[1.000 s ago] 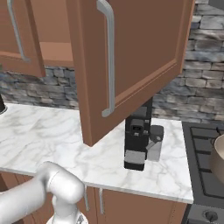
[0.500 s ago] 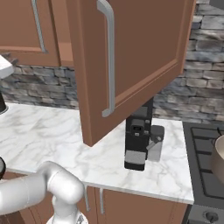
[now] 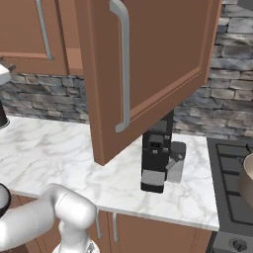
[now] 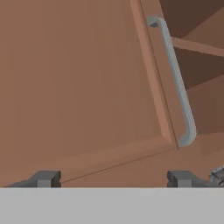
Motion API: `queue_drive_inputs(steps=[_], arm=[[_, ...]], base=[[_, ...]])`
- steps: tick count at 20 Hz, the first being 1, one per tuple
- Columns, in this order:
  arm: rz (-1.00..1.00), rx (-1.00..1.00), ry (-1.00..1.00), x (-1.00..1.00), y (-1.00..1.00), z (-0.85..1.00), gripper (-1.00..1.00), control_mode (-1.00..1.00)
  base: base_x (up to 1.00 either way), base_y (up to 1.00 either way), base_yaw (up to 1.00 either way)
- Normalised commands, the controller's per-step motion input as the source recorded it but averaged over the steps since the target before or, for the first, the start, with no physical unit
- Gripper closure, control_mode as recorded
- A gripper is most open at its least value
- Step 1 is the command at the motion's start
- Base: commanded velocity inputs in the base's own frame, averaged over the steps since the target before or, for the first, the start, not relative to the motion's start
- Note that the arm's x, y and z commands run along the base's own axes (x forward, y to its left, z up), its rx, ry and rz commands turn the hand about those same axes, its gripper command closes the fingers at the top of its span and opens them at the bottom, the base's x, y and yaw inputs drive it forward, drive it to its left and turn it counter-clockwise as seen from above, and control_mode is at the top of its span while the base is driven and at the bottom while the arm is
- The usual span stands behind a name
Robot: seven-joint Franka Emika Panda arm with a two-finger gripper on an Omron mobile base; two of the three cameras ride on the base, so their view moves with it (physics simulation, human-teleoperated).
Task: Open the cabinet and move the ladle to the pot. Then close the cabinet.
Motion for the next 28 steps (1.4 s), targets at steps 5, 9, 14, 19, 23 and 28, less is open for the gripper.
queue_drive_inputs(steps=[5,9,14,19,23,28], arm=[[0.03,0.02,0.00,-1.00,-0.50,0.45,-1.00,-1.00],[0.00,0.05,0.08,-1.00,-0.64,0.77,-1.00,-1.00],[0.00,0.05,0.18,-1.00,-0.62,0.87,-1.00,-1.00],[0.00,0.01,0.17,-1.00,-0.64,0.42,-1.00,-1.00],[0.00,0.00,0.22,-1.00,-0.65,0.09,-1.00,-1.00],[0.00,-0.01,0.14,-0.67,-0.73,-0.27,-1.00,-1.00]], base=[[0.00,0.00,0.00],[0.00,0.00,0.00],[0.00,0.00,0.00],[0.00,0.00,0.00],[0.00,0.00,0.00],[0.00,0.00,0.00]])
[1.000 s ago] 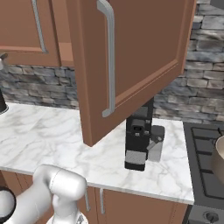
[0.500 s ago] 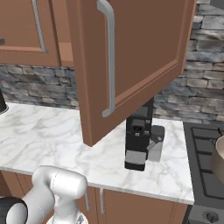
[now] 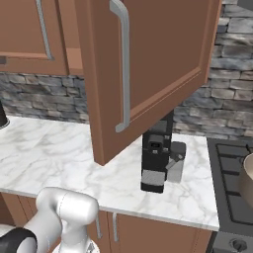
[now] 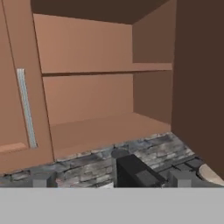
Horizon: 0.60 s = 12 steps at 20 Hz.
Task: Open the cabinet and move the ladle to the pot. Then close the cabinet.
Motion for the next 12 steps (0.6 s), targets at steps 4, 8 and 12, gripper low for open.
queue_drive_inputs(steps=[4,8,12], arm=[[0.06,0.00,-0.03,-0.78,-0.71,-0.60,-1.00,-1.00],[0.09,0.00,-0.16,-0.93,-0.49,-0.71,-1.00,-1.00],[0.04,0.00,-0.20,-0.62,-0.48,-0.28,-1.00,-1.00]], base=[[0.00,0.00,0.00],[0.00,0.00,0.00],[0.00,0.00,0.00]])
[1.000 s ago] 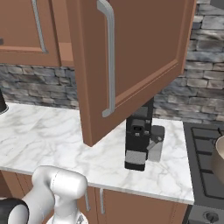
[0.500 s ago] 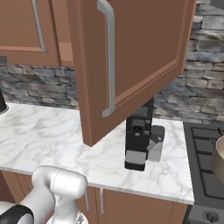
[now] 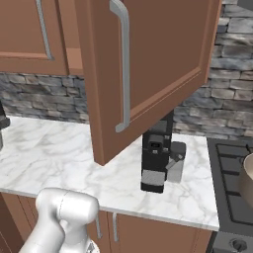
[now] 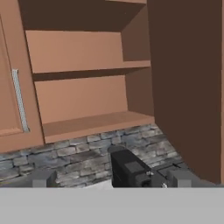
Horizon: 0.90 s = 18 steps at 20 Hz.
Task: Open the cabinet and move the ladle to the pot. Then close the cabinet.
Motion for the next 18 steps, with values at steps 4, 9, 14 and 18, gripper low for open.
queue_drive_inputs(steps=[4,9,14,18], arm=[[0.00,0.00,-0.13,-0.26,-0.48,-0.04,-1.00,-1.00],[0.00,0.00,-0.06,-0.01,-0.37,-0.10,-1.00,-1.00],[0.00,0.00,-0.08,-0.05,-0.13,-0.22,-1.00,-1.00],[0.00,0.00,-0.09,-0.22,-0.09,-0.22,-1.00,-1.00]], base=[[0.00,0.00,0.00],[0.00,0.00,0.00],[0.00,0.00,0.00],[0.00,0.00,0.00]])
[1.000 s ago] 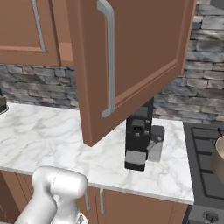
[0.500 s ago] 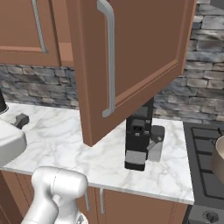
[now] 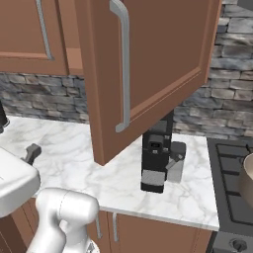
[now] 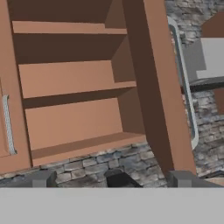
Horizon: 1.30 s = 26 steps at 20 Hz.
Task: Open the cabinet and move the ladle to the pot. Then close the cabinet.
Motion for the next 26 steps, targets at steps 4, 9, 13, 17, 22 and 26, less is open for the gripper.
queue_drive_inputs(steps=[4,9,13,17,22,26], arm=[[0.02,0.00,-0.05,-0.13,-0.37,-0.03,-1.00,-1.00],[0.03,0.00,-0.05,-0.26,-0.48,0.00,-1.00,-1.00],[0.06,0.00,-0.04,-0.03,-0.49,0.00,-1.00,-1.00],[0.09,0.00,-0.06,0.08,-0.51,-0.03,-1.00,-1.00],[0.15,0.04,-0.06,0.11,-0.47,-0.08,-1.00,-1.00],[0.19,0.09,-0.06,0.09,-0.38,-0.18,-1.00,-1.00]], base=[[0.00,0.00,0.00],[0.00,0.00,0.00],[0.00,0.00,0.00],[0.00,0.00,0.00],[0.00,0.00,0.00],[0.00,0.00,0.00]])
